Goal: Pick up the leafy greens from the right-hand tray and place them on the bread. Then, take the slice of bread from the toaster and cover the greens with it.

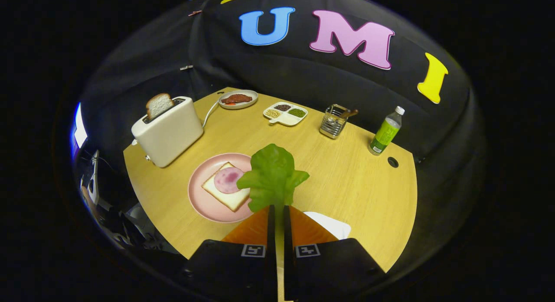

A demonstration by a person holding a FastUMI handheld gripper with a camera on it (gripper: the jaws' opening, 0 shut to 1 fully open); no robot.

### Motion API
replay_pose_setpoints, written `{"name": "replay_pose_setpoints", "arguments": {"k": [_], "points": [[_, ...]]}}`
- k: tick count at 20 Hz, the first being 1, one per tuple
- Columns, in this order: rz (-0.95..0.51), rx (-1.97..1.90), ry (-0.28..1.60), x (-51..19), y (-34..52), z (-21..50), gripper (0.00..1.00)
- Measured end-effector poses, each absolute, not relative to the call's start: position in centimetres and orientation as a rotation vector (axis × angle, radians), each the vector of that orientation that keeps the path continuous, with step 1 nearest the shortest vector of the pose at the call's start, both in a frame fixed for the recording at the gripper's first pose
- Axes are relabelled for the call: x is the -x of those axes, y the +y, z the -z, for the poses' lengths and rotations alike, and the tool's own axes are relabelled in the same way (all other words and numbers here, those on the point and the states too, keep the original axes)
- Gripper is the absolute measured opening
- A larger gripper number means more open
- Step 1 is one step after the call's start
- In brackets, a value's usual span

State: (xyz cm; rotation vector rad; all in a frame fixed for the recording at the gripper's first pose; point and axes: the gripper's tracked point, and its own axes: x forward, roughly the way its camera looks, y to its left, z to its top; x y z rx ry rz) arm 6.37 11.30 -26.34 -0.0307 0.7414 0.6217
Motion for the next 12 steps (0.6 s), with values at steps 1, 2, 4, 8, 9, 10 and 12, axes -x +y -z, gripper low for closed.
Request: {"name": "replay_pose_setpoints", "arguments": {"k": [1, 2, 4, 8, 9, 10, 12], "points": [[-0.628, 0.031, 0.735, -6.2, 12.3, 25.9, 0.1], [-0.633, 0.031, 0.73, -6.0, 13.3, 25.5, 0.1], [-0.644, 0.029, 0.731, -5.7, 15.2, 25.0, 0.1], [-0.666, 0.033, 0.746, -5.3, 18.9, 25.3, 0.11], [-0.673, 0.032, 0.751, -5.3, 19.8, 25.4, 0.1], [-0.677, 0.035, 0.755, -5.4, 20.5, 25.6, 0.11], [-0.682, 0.041, 0.776, -5.5, 21.5, 26.3, 0.1]]}}
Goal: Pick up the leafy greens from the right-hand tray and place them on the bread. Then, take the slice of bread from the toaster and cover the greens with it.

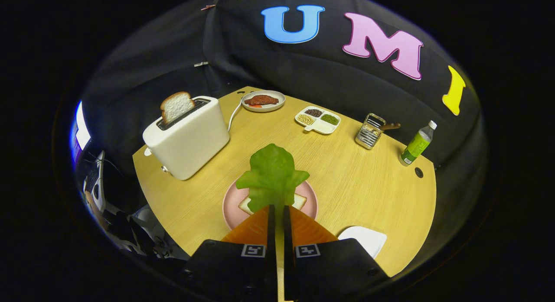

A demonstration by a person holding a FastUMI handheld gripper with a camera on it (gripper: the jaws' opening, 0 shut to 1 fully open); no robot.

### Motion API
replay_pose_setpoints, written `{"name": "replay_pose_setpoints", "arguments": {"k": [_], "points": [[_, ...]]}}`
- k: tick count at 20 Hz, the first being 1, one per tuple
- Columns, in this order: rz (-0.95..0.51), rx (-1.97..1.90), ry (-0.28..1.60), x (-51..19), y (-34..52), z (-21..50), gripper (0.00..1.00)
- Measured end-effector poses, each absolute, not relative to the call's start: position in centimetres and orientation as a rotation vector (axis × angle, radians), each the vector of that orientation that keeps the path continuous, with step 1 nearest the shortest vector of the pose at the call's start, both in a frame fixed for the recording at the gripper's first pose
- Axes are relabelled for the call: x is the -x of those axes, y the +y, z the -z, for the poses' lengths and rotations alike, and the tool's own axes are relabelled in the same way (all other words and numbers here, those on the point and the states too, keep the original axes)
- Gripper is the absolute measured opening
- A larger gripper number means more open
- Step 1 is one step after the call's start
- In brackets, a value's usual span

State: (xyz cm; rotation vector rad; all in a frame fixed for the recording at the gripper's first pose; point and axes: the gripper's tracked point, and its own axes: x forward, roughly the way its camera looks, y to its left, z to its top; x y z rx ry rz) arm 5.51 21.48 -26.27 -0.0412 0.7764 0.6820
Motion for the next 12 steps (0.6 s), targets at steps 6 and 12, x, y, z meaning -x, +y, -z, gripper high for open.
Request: {"name": "replay_pose_setpoints", "arguments": {"k": [6, 12], "points": [[-0.671, 0.059, 0.817, -7.1, 23.6, 28.8, 0.1], [-0.569, 0.091, 0.803, -8.4, 23.5, 30.4, 1.0]]}}
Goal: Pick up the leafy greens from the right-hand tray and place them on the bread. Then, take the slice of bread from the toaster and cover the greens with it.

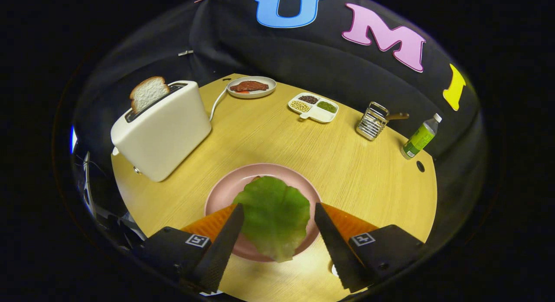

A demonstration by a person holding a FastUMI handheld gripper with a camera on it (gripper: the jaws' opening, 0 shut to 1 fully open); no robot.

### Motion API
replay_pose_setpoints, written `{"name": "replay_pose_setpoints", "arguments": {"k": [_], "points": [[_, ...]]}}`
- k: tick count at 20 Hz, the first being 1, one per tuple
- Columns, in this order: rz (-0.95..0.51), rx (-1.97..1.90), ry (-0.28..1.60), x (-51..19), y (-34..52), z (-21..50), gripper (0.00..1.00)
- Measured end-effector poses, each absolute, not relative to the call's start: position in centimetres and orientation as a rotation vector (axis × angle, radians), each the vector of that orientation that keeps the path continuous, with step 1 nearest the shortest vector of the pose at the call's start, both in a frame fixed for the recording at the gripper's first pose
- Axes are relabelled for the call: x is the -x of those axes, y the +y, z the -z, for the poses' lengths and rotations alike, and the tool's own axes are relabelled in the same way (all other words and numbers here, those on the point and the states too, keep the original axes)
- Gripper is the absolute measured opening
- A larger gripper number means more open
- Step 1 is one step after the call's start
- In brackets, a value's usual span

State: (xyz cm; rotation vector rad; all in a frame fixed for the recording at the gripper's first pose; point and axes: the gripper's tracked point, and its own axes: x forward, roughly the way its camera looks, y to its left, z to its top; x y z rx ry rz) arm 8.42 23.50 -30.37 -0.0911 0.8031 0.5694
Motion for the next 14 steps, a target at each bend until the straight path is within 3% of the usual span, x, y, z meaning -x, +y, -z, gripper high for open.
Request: {"name": "replay_pose_setpoints", "arguments": {"k": [7, 14], "points": [[-0.562, -0.001, 0.663, -8.0, 23.3, 24.3, 0.97], [-0.602, -0.004, 0.333, -6.5, 24.7, 11.8, 0.97]]}}
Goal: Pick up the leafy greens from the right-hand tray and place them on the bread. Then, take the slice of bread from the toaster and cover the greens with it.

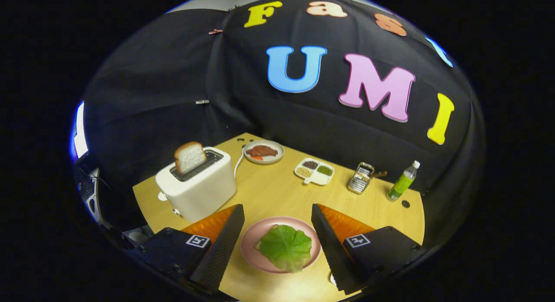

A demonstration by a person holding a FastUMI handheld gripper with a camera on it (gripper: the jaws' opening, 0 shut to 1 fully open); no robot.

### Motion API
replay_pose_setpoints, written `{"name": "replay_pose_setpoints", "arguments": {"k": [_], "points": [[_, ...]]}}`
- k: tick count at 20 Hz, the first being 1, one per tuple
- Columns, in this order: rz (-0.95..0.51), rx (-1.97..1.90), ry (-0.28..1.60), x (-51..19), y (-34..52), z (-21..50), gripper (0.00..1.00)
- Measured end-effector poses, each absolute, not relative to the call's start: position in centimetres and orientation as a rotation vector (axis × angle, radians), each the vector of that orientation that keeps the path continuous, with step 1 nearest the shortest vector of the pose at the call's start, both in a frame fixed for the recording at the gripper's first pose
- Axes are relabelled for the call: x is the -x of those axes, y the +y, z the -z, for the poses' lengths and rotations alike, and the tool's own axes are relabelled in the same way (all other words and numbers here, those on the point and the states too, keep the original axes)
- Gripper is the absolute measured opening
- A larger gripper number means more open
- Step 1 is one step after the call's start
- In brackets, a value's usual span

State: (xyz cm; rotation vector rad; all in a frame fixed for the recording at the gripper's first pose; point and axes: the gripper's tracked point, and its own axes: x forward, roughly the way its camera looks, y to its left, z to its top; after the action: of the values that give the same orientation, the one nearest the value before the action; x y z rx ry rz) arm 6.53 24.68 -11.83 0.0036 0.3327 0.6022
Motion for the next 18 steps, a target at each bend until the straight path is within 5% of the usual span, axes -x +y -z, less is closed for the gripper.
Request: {"name": "replay_pose_setpoints", "arguments": {"k": [7, 18], "points": [[-0.646, 0.191, -0.026, -3.8, 29.2, -0.2, 0.97], [-0.684, -0.086, 0.089, -5.7, 37.3, -3.2, 0.97]]}}
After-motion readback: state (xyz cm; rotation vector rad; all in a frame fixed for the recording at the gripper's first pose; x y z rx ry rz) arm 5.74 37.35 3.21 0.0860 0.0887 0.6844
